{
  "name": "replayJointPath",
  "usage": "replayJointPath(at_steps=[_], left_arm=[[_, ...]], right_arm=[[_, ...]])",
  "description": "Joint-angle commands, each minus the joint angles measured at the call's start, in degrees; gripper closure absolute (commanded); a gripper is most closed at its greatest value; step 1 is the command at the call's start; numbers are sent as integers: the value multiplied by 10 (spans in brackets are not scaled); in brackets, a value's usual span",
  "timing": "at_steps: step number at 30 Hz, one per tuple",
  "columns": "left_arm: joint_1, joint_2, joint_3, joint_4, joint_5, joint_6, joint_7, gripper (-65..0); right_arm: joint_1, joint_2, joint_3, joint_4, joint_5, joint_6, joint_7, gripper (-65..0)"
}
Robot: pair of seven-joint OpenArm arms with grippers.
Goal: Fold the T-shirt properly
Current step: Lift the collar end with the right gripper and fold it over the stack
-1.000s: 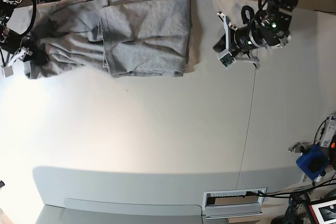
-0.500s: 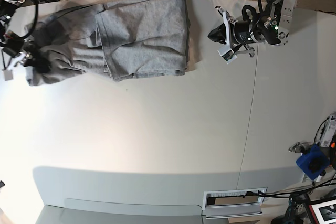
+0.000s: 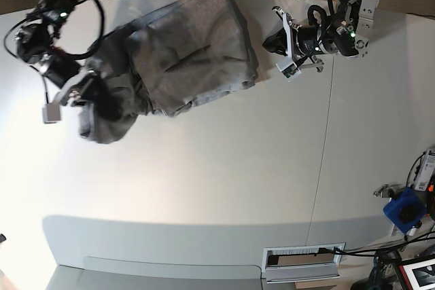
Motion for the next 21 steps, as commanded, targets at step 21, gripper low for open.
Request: replayJointPath(at_steps=[21], left_arm=[[-1,-6,-1,4,2,0,13,0]], right_arm=[[3,-61,-343,17,-210,1,14,0]])
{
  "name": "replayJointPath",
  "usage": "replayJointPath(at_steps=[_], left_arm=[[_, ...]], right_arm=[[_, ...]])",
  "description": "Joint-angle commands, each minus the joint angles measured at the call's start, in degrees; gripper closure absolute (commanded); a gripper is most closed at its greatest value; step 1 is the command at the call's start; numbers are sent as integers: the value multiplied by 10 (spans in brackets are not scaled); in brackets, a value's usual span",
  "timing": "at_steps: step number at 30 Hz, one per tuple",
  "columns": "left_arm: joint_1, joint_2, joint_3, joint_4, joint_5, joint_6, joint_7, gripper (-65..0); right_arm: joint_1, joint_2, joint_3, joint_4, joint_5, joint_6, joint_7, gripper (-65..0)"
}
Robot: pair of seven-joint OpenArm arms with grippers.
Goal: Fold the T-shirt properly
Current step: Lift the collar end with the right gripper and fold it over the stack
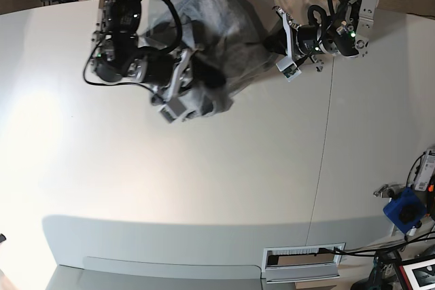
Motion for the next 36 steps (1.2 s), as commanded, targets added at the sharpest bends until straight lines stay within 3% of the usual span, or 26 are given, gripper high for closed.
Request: replayJointPath(at_steps=[1,8,17,29,30,33,36], left_arm=[[-1,-6,-1,4,6,0,10,0],[-1,-6,-1,4,6,0,10,0],[-1,-6,-1,4,6,0,10,0],[-1,-6,-1,4,6,0,10,0],[-1,-6,-1,4,6,0,10,0],[-1,-6,-1,4,6,0,10,0],[-1,-6,-1,4,6,0,10,0]], right_arm=[[7,-1,-12,10,12,1,12,0],[7,-1,-91,10,-71,1,37,0],[7,-1,-151,9,-109,-1,52,0],[8,-1,-151,9,-84,-1,58,0],[8,-1,-151,9,-78,-1,58,-28],[8,-1,-151,9,-58,0,58,-234],[8,-1,-151,9,-23,1,58,-262]])
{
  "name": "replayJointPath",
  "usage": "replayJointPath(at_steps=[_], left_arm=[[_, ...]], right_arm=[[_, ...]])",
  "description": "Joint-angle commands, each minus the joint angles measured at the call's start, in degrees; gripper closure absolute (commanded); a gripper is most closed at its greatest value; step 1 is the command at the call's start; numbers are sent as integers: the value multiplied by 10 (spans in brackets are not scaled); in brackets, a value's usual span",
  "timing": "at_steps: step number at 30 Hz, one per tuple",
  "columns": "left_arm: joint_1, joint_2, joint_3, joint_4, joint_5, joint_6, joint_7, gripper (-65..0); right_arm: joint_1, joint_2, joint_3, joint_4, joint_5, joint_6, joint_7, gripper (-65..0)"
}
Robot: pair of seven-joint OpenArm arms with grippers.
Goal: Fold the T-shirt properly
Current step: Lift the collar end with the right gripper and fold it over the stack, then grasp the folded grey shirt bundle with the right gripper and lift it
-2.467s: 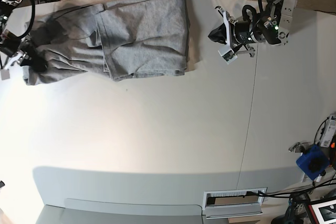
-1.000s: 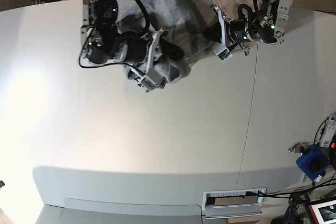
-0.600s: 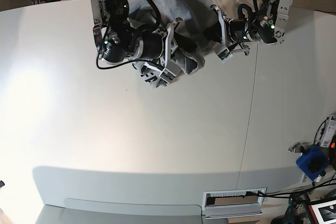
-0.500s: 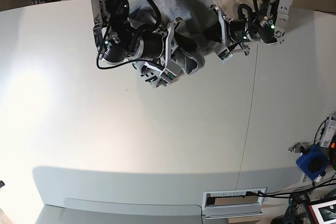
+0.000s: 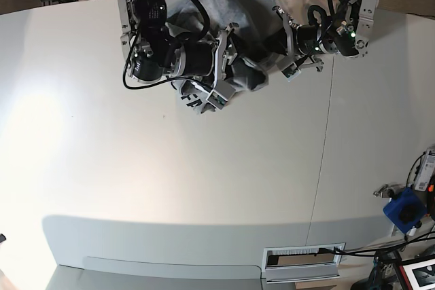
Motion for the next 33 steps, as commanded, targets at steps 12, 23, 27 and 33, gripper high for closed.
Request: replayJointPath(at_steps=[12,23,27,33], left_arm=[[-1,-6,-1,4,6,0,11,0],[-1,-6,-1,4,6,0,10,0],[-1,-6,-1,4,6,0,10,0],[-1,-6,-1,4,-9,0,11,0]], right_arm=[[60,-3,28,59,87,3,3,-262],[111,-3,269,100,-84,3,4,0],[96,-3,353,99,-99,3,4,0],[49,-3,334,99,-94,3,7,0]])
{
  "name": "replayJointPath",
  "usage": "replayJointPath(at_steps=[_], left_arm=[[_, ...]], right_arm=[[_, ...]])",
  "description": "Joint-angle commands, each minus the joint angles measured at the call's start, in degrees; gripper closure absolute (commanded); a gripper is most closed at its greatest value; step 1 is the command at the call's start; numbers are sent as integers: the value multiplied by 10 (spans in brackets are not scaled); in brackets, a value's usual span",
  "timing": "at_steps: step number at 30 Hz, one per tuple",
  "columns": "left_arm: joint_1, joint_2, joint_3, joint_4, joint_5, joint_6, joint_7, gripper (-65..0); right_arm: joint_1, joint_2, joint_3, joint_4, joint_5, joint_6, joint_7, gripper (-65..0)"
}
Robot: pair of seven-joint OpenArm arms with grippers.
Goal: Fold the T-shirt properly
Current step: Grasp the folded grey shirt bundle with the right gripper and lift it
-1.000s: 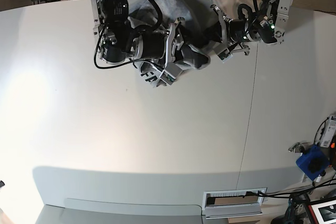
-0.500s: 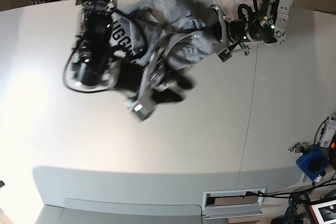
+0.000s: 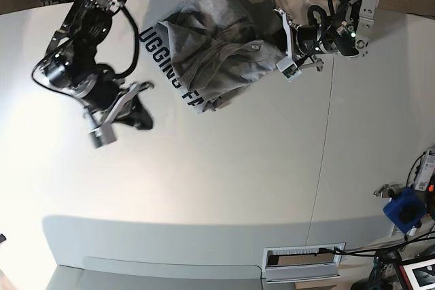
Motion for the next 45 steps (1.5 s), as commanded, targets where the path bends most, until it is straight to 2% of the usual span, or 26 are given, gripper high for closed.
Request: replayJointPath(at_steps=[1,4,7,13,18,21,25,30,33,36,39,41,43,45], left_arm=[[-1,-6,-1,4,3,0,7,0],[-1,-6,-1,4,3,0,7,0],[-1,-6,-1,4,3,0,7,0],[-1,-6,-1,4,3,0,7,0],[-1,-6,-1,4,3,0,7,0],[-1,-6,-1,4,3,0,7,0],[-1,-6,-1,4,3,0,7,0],[-1,-6,-1,4,3,0,7,0],[-1,-6,-1,4,3,0,7,0],[-1,-6,-1,4,5,0,7,0],[-1,-6,-1,4,5,0,7,0],[-1,-6,-1,4,5,0,7,0],[-1,-6,-1,4,5,0,7,0],[-1,-6,-1,4,5,0,7,0]], right_arm=[[1,0,-14,10,-1,1,20,0],[-19,0,-58,10,-68,-7,64,0],[-26,0,-107,10,-140,-53,103,0],[-32,0,-214,10,-182,-95,75,0],[-61,0,-279,10,-186,-101,52,0],[-76,0,-301,10,-163,-100,42,0],[-80,0,-324,10,-76,-99,-4,0],[-82,0,-358,10,44,-42,-25,0],[-81,0,-364,22,60,-21,-25,0],[-82,-1,-349,60,-3,-31,3,0],[-82,-1,-322,116,-127,-85,68,0],[-82,-1,-299,146,-223,-136,106,0],[-81,0,-275,153,-306,-177,126,0],[-82,0,-251,143,-356,-201,127,0]])
